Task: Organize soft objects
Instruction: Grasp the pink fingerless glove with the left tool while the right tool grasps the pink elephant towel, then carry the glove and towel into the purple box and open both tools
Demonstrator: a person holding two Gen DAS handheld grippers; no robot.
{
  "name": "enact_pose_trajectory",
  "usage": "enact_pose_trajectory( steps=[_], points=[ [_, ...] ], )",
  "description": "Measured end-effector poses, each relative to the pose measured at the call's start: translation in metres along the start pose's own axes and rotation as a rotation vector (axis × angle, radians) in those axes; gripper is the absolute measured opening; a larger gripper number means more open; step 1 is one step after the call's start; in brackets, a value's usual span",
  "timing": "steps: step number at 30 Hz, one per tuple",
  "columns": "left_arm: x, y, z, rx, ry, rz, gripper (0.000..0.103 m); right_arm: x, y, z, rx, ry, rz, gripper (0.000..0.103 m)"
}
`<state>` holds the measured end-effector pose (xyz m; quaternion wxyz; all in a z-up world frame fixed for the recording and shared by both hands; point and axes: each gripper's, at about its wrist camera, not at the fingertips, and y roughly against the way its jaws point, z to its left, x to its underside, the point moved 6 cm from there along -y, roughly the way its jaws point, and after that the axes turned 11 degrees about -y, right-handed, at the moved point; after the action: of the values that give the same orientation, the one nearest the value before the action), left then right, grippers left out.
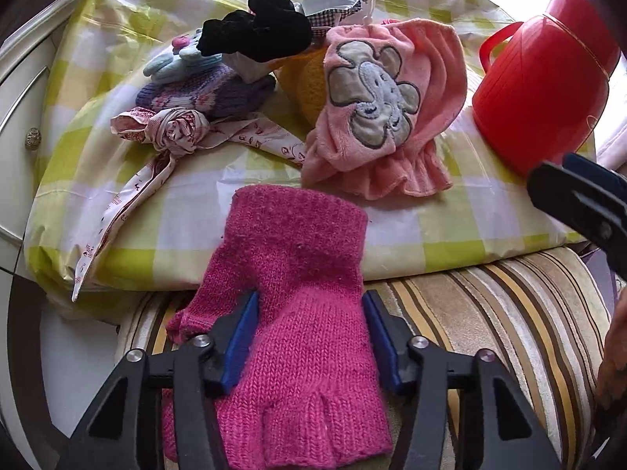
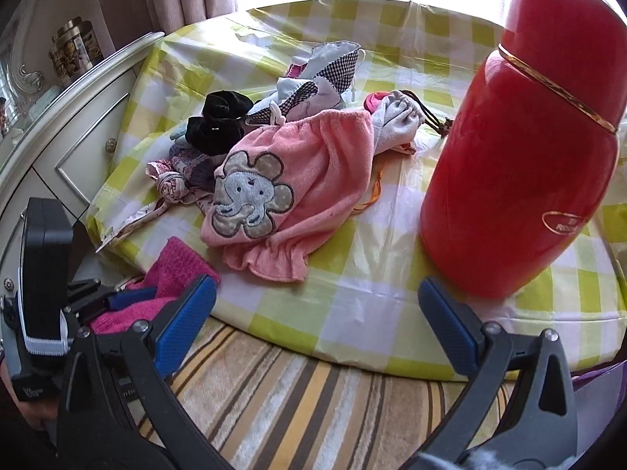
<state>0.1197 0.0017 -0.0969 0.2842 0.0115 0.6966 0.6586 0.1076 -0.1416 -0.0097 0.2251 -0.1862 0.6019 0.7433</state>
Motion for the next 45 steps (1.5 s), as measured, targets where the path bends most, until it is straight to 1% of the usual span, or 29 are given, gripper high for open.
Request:
enact_pose_trajectory(
  steps=[1, 2, 3, 6, 10, 11, 13, 14, 15, 16, 17, 18, 19, 21, 22, 23, 24, 25, 28, 31, 36, 38, 42, 45],
  points=[
    [0.0, 0.001, -0.001, -0.003, 0.0, -0.009, 0.043, -0.005, -0.006, 0.003, 0.0, -0.008, -0.003, 0.103],
    [0.0, 0.002, -0.003, -0.009, 0.004, -0.016, 0.031, -0.009, -0.011, 0.006, -0.001, -0.019, -0.008, 0.103],
    [0.002, 0.003, -0.003, -0.011, 0.014, -0.025, 0.024, -0.013, -0.016, 0.008, -0.003, -0.033, -0.01, 0.103],
    [0.006, 0.01, -0.001, -0.003, 0.056, -0.061, 0.019, -0.026, -0.03, 0.016, -0.016, -0.079, -0.019, 0.102],
    [0.013, 0.017, 0.005, -0.001, 0.115, -0.109, 0.018, -0.037, -0.046, 0.032, -0.015, -0.095, -0.026, 0.101],
    [0.014, 0.019, 0.009, 0.003, 0.127, -0.11, 0.018, -0.04, -0.048, 0.037, -0.01, -0.086, -0.035, 0.101],
    [0.017, 0.022, 0.013, 0.014, 0.143, -0.109, 0.018, -0.043, -0.055, 0.044, 0.028, -0.059, -0.052, 0.101],
    [0.017, 0.022, 0.014, 0.018, 0.148, -0.111, 0.018, -0.045, -0.059, 0.046, 0.052, -0.05, -0.055, 0.098],
    [0.018, 0.022, 0.015, 0.019, 0.151, -0.113, 0.018, -0.047, -0.062, 0.046, 0.072, -0.046, -0.058, 0.092],
    [0.019, 0.022, 0.017, 0.02, 0.153, -0.117, 0.018, -0.048, -0.067, 0.045, 0.081, -0.049, -0.05, 0.083],
    [0.019, 0.022, 0.02, 0.021, 0.156, -0.12, 0.018, -0.047, -0.072, 0.044, 0.076, -0.055, -0.033, 0.078],
    [0.02, 0.021, 0.023, 0.024, 0.158, -0.123, 0.018, -0.046, -0.077, 0.043, 0.067, -0.061, -0.016, 0.064],
    [0.022, 0.021, 0.026, 0.028, 0.16, -0.125, 0.018, -0.044, -0.082, 0.042, 0.061, -0.066, 0.003, 0.048],
    [0.022, 0.021, 0.028, 0.034, 0.167, -0.133, 0.018, -0.039, -0.086, 0.037, 0.061, -0.075, 0.019, 0.036],
    [0.025, 0.022, 0.03, 0.036, 0.171, -0.139, 0.018, -0.037, -0.083, 0.034, 0.052, -0.084, 0.011, 0.025],
    [0.026, 0.025, 0.032, 0.035, 0.175, -0.147, 0.018, -0.035, -0.078, 0.032, 0.037, -0.087, 0.003, 0.018],
    [0.026, 0.027, 0.035, 0.031, 0.176, -0.159, 0.018, -0.034, -0.072, 0.031, 0.02, -0.083, -0.008, 0.012],
    [0.024, 0.03, 0.036, 0.029, 0.176, -0.172, 0.018, -0.033, -0.067, 0.03, 0.009, -0.076, -0.018, 0.01],
    [0.028, 0.04, 0.036, 0.023, 0.174, -0.193, 0.018, -0.026, -0.055, 0.026, -0.025, -0.086, -0.022, 0.007],
    [0.032, 0.05, 0.036, 0.012, 0.178, -0.215, 0.018, -0.02, -0.036, 0.023, -0.054, -0.076, -0.045, 0.007],
    [0.035, 0.064, 0.028, -0.003, 0.178, -0.247, 0.018, -0.007, -0.001, 0.013, -0.083, -0.063, -0.089, 0.007],
    [0.042, 0.073, 0.023, -0.007, 0.177, -0.257, 0.018, -0.001, 0.011, 0.008, -0.084, -0.063, -0.102, 0.007],
    [0.035, 0.087, 0.011, -0.008, 0.17, -0.3, 0.018, 0.01, 0.039, -0.008, -0.088, -0.08, -0.121, 0.006],
    [0.023, 0.092, -0.002, 0.006, 0.157, -0.33, 0.018, 0.02, 0.059, -0.024, -0.078, -0.093, -0.134, 0.006]
  ],
)
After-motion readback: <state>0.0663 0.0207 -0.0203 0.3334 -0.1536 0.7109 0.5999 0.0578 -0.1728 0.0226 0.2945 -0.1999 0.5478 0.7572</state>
